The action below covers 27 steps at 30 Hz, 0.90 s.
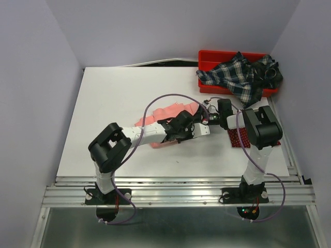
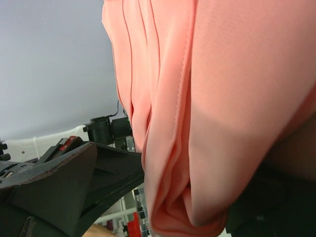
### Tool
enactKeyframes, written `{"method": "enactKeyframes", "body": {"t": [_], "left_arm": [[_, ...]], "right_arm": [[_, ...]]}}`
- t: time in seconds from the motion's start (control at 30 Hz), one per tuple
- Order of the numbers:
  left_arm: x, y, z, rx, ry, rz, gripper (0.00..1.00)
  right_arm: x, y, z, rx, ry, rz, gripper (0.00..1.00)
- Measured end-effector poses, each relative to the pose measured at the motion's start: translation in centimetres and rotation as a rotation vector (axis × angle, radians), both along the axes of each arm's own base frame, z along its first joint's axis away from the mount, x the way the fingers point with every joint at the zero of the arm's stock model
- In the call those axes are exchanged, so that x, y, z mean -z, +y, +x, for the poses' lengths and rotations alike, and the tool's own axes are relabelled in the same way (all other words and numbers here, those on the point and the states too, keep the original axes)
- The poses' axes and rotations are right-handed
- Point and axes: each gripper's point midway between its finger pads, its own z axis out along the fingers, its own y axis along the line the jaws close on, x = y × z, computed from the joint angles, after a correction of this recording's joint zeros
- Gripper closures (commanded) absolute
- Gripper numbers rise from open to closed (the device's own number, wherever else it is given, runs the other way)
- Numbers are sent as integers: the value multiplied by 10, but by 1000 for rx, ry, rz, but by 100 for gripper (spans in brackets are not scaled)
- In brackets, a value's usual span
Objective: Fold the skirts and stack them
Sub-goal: Fold the skirt, then neatly place the folded skirt to the corner
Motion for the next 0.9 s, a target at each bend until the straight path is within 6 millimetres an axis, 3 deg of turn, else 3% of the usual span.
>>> {"method": "enactKeyframes", "body": {"t": [0.13, 0.2, 0.23, 0.33, 0.37, 0.43, 0.47, 0.53, 0.63, 0.73, 0.8, 0.87, 0.9], "left_arm": [[-4, 0, 0, 27, 11, -16, 100], [-7, 1, 1, 38, 17, -29, 100], [-7, 0, 1, 43, 18, -32, 100], [-11, 0, 2, 57, 17, -42, 97], [-12, 0, 2, 59, 16, -44, 82], [-13, 1, 2, 55, 12, -42, 61], [-12, 2, 2, 32, 29, -52, 47], [-17, 8, 1, -25, 80, -76, 39], [-55, 21, 7, -138, 135, -195, 37], [-119, 58, 30, -323, 136, -392, 37], [-159, 94, 44, -464, 126, -523, 37], [-176, 121, 47, -571, 142, -606, 34], [-174, 127, 45, -613, 180, -628, 32]], "right_arm": [[-1, 9, 2, -37, -3, 16, 0], [-1, 11, 3, -47, -5, 20, 11], [0, 12, 4, -50, -6, 19, 29], [14, 12, 8, -35, -21, -17, 57], [19, 12, 8, -32, -18, -23, 74], [28, 10, 8, -15, -17, -51, 89], [31, 10, 6, -13, -16, -64, 99], [32, 8, 6, 4, -42, -96, 99], [26, 4, 8, 15, -112, -159, 99], [21, -4, 9, 26, -173, -245, 99], [19, -11, 10, 28, -209, -302, 99], [19, -18, 8, 31, -226, -354, 99], [19, -22, 7, 33, -232, -382, 99]]}}
